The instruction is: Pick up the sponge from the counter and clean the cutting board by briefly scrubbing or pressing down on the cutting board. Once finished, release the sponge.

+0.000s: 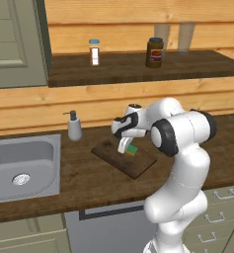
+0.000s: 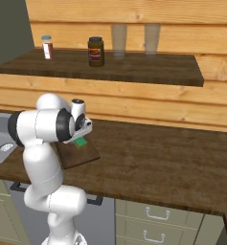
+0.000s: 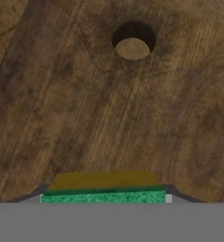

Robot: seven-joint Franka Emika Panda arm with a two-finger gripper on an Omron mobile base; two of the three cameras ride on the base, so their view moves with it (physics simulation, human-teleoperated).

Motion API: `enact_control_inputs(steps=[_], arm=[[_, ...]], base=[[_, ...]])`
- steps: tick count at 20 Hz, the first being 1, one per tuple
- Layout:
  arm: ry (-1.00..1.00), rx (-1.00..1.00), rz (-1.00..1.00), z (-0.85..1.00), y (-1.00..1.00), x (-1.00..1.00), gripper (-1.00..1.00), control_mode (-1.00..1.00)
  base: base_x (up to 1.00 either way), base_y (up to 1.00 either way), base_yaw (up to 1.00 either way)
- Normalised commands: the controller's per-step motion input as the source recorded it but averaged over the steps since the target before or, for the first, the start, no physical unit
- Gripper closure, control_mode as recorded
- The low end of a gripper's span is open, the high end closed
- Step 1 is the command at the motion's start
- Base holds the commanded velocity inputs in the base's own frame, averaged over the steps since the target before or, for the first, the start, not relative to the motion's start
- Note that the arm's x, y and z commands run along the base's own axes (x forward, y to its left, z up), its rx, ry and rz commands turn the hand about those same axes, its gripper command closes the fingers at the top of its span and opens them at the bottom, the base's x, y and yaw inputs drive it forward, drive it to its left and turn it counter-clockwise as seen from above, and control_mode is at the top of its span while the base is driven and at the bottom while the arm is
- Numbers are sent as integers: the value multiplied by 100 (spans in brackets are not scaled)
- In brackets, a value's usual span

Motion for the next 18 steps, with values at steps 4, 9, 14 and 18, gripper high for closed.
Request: enact_control_inputs(steps=[4,9,14,18], arm=[[0,-3,0,-18,57,0,100,-100],[0,-4,0,-28,55,-1,100,-100],[2,0,0,-35,36,-13,100,-100],[2,0,5,-29,21,-31,100,-100]], base=[[0,0,0],[0,0,0],[0,0,0],[0,0,0]])
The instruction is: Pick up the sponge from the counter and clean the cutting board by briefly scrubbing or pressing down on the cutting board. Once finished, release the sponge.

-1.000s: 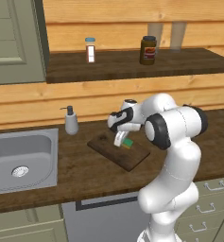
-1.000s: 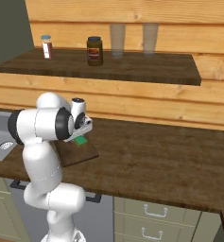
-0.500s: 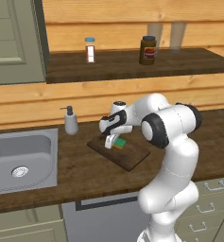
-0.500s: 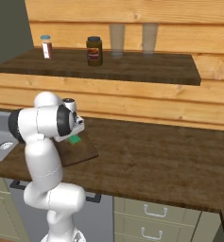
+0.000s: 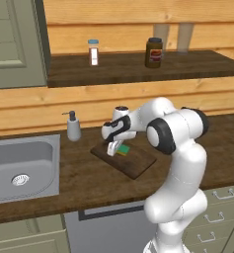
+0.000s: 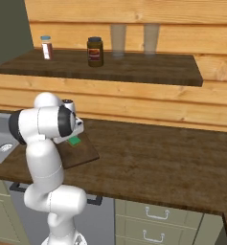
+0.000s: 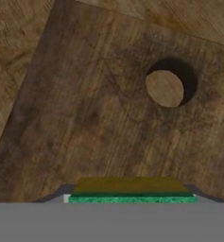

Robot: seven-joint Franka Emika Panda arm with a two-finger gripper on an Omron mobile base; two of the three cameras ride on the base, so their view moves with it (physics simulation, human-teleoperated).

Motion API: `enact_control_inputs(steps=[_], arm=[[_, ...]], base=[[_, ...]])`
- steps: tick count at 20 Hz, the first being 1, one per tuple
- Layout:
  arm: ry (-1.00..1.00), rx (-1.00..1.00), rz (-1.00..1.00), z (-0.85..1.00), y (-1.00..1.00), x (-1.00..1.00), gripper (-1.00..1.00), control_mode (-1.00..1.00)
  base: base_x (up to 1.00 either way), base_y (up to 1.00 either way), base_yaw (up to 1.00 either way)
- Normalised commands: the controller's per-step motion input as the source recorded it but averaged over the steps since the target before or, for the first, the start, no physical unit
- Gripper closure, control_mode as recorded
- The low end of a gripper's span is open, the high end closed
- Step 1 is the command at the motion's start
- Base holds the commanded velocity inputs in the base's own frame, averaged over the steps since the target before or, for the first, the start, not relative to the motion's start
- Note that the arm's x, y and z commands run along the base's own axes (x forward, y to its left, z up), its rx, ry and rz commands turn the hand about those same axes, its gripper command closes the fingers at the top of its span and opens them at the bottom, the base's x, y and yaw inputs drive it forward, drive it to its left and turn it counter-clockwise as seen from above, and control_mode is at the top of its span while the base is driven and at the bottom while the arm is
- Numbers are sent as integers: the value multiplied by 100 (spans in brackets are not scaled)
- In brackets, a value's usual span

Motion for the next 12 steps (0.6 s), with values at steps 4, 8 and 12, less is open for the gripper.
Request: enact_control_inputs(steps=[4,8,12], arm=[[1,0,11,-26,9,-46,100,-100],[1,0,16,-25,11,-65,100,-100],[0,0,13,-14,12,-82,100,-100]], base=[[0,0,0],[0,0,0],[0,0,0]])
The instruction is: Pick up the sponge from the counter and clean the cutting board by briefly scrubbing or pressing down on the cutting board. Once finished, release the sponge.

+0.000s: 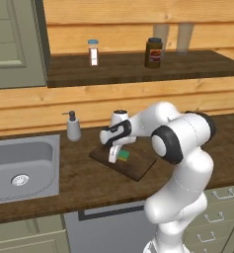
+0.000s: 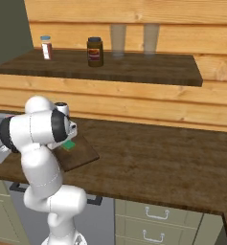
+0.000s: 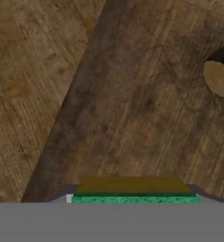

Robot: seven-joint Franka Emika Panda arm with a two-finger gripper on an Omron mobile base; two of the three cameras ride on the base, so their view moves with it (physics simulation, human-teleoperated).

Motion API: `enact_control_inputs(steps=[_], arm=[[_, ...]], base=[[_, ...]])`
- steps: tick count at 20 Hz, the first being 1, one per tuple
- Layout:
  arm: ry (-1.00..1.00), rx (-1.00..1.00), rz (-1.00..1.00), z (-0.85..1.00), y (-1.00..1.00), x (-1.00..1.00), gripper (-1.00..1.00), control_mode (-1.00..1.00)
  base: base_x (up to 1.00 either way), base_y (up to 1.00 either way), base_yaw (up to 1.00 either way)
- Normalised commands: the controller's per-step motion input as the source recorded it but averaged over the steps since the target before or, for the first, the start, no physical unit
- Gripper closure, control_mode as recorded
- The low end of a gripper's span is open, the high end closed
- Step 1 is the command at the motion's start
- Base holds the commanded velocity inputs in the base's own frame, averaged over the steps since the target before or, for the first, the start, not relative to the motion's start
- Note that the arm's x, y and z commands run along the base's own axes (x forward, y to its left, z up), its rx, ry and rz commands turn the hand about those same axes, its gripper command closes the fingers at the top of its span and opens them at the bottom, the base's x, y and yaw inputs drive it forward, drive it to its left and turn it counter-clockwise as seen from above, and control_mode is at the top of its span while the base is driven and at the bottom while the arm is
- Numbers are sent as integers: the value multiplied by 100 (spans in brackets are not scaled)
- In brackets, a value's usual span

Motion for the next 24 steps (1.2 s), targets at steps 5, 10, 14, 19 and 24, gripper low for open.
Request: enact_control_inputs(steps=[5,10,14,19,24], arm=[[0,0,11,-3,1,-71,100,-100],[0,0,11,-12,0,-54,100,-100],[0,0,11,-9,-2,-32,100,-100],[0,0,11,0,-12,-11,100,-100],[0,0,11,0,-22,-16,100,-100]], base=[[0,0,0],[0,0,0],[0,0,0],[0,0,0],[0,0,0]])
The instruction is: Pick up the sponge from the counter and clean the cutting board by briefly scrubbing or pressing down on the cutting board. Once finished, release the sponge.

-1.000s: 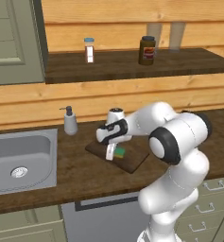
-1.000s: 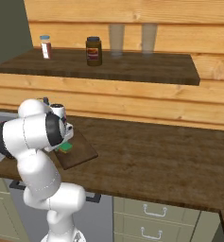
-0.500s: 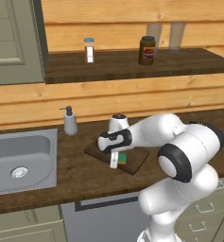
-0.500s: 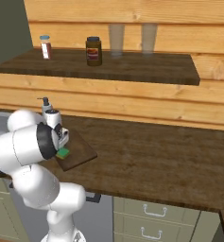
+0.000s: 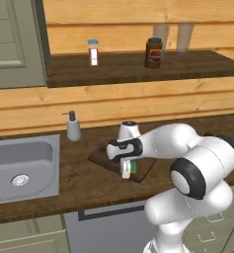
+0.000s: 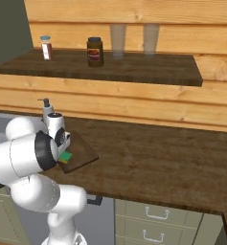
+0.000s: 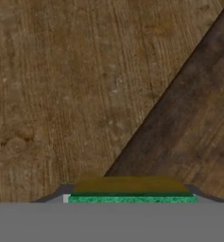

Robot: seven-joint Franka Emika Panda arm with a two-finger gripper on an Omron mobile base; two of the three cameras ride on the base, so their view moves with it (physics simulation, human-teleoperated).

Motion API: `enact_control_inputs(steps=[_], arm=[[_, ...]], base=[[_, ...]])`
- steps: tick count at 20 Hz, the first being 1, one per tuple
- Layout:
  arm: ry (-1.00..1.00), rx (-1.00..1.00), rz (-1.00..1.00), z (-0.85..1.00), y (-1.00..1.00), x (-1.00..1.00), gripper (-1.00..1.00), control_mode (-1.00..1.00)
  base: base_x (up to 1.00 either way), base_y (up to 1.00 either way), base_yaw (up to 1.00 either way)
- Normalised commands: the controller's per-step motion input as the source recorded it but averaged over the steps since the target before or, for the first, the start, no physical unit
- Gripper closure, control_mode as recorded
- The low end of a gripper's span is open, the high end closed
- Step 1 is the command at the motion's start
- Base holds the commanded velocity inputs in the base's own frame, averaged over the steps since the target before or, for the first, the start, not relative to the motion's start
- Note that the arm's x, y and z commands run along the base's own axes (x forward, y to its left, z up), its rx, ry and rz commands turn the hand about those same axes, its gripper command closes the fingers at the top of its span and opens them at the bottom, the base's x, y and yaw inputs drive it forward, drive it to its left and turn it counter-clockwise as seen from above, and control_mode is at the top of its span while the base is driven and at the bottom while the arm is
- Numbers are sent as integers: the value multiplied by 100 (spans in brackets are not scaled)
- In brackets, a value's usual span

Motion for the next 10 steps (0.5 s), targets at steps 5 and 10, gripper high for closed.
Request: enact_control_inputs(steps=[5,10], arm=[[0,0,11,0,-24,-10,100,-100],[1,0,12,0,-25,-12,100,-100]], base=[[0,0,0],[0,0,0]])
